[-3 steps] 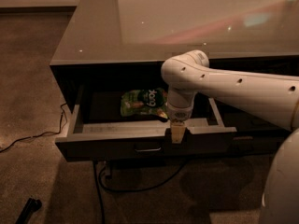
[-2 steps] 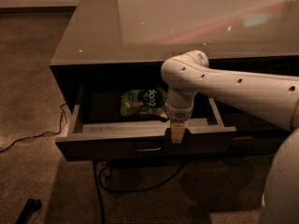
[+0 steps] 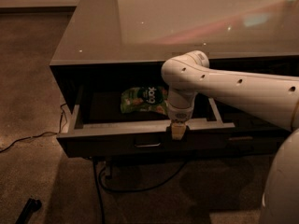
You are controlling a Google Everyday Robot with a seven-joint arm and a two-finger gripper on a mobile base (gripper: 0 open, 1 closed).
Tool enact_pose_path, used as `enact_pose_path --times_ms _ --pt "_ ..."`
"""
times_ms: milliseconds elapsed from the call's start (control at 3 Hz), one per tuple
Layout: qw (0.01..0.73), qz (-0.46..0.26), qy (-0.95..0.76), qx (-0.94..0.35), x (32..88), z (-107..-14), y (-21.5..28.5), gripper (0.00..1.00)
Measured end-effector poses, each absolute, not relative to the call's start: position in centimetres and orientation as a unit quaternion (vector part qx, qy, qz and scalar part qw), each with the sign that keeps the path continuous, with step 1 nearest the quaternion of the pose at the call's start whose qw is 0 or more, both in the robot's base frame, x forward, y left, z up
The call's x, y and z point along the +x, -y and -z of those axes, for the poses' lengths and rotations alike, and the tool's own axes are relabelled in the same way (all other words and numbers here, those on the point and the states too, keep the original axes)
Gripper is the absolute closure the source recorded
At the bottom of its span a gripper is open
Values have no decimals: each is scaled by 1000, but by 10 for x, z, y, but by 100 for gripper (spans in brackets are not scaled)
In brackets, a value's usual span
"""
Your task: Open top drawer
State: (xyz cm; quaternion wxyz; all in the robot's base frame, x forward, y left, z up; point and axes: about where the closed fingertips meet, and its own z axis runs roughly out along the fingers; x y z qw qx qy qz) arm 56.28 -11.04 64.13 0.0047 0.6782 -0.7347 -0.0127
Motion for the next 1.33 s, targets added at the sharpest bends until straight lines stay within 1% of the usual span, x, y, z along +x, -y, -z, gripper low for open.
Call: enact_pose_path --times_ms 333,1333 --pt "5 13 735 678 563 -641 110 0" --pt "-3 16 726 687 560 -639 110 0"
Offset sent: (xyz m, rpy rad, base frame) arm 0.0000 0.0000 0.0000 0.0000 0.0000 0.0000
